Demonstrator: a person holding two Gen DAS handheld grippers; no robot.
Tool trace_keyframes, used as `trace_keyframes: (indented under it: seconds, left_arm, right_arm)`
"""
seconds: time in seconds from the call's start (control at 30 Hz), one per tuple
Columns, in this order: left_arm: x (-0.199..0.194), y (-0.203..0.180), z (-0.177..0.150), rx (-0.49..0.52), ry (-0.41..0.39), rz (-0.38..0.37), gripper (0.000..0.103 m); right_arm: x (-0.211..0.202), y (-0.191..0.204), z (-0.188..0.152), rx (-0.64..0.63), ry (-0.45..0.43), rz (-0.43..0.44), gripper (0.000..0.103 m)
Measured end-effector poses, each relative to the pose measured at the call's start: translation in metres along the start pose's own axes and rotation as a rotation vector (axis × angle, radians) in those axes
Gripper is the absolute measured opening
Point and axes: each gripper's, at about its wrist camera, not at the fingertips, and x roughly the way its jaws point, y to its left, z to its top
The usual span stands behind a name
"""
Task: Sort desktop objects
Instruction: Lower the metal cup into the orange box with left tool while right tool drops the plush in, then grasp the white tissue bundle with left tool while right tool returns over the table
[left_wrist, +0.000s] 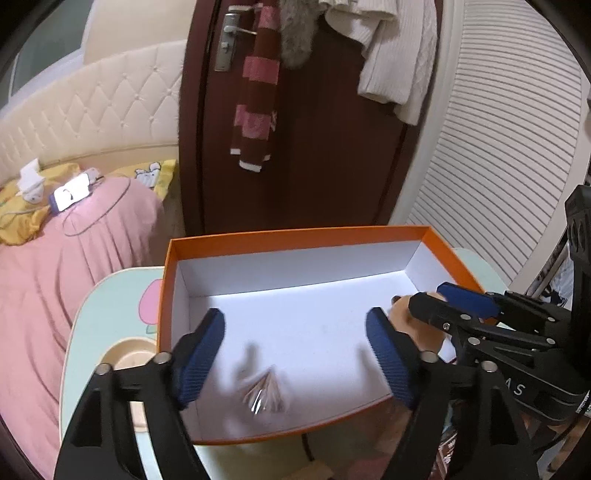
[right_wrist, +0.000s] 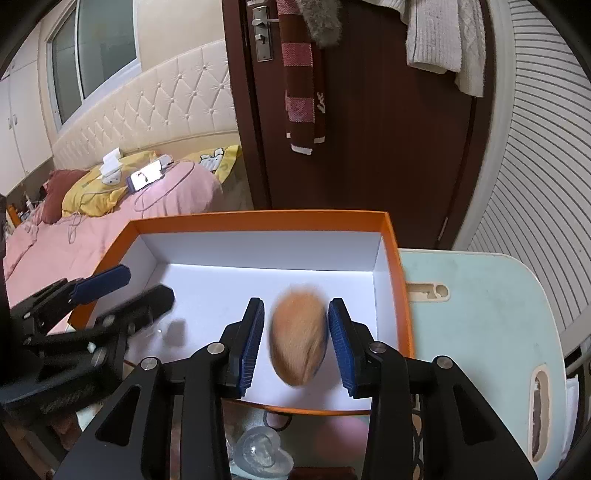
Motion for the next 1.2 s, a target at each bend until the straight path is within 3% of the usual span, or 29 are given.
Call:
trace_keyframes:
  seconds: [0.2,0.23,0.27,0.33,0.57,0.7,0.77,0.83,0.97,1.07,1.2]
  left_arm:
    - [-0.029,0.002,0.007,0.006,-0.053,-0.02,0.084]
    - [-0.037,0.003,0.008,0.003,-0.061,-0.027,0.084]
    - [-0.044,0.006,0.01,0.001,-0.069,-0.031,0.085]
    - [-0.059,0.012,0.011,0.002,-0.08,-0.023,0.085]
    - [-0.094,0.039,-0.015,-0.032,-0.077,0.077,0.085]
    - [-0.087,0.04,-0.042,-0.038,-0.01,0.046,0.083]
    - [-0.079,0.036,-0.052,-0.019,0.035,0.055,0.059]
    - [-0.074,0.033,-0.06,-0.027,0.063,0.022,0.051]
    - [-0.074,0.014,-0.073,0.001,0.066,-0.029,0.051]
    - [-0.069,-0.003,-0.078,0.076,0.077,0.005,0.053]
    - [-0.052,-0.006,-0.089,0.095,0.143,0.031,0.052]
  right_arm:
    - [-0.016,-0.006,0.002,0.028,-0.037,0.027,0.039]
    - [-0.022,-0.007,0.003,0.03,-0.052,0.035,0.046]
    - [-0.028,-0.009,0.004,0.037,-0.067,0.048,0.06]
    - [-0.043,-0.015,0.005,0.057,-0.106,0.077,0.074]
    - [-0.086,-0.036,-0.009,0.082,-0.175,0.082,0.075]
    - [-0.091,-0.047,-0.031,0.105,-0.167,0.061,0.075]
    - [-0.089,-0.052,-0.042,0.118,-0.145,0.053,0.075]
    - [-0.084,-0.055,-0.047,0.13,-0.114,0.049,0.075]
    - [-0.079,-0.058,-0.048,0.149,-0.087,0.067,0.075]
    - [-0.08,-0.056,-0.049,0.145,-0.09,0.077,0.075]
    - [-0.081,-0.054,-0.051,0.136,-0.089,0.083,0.075]
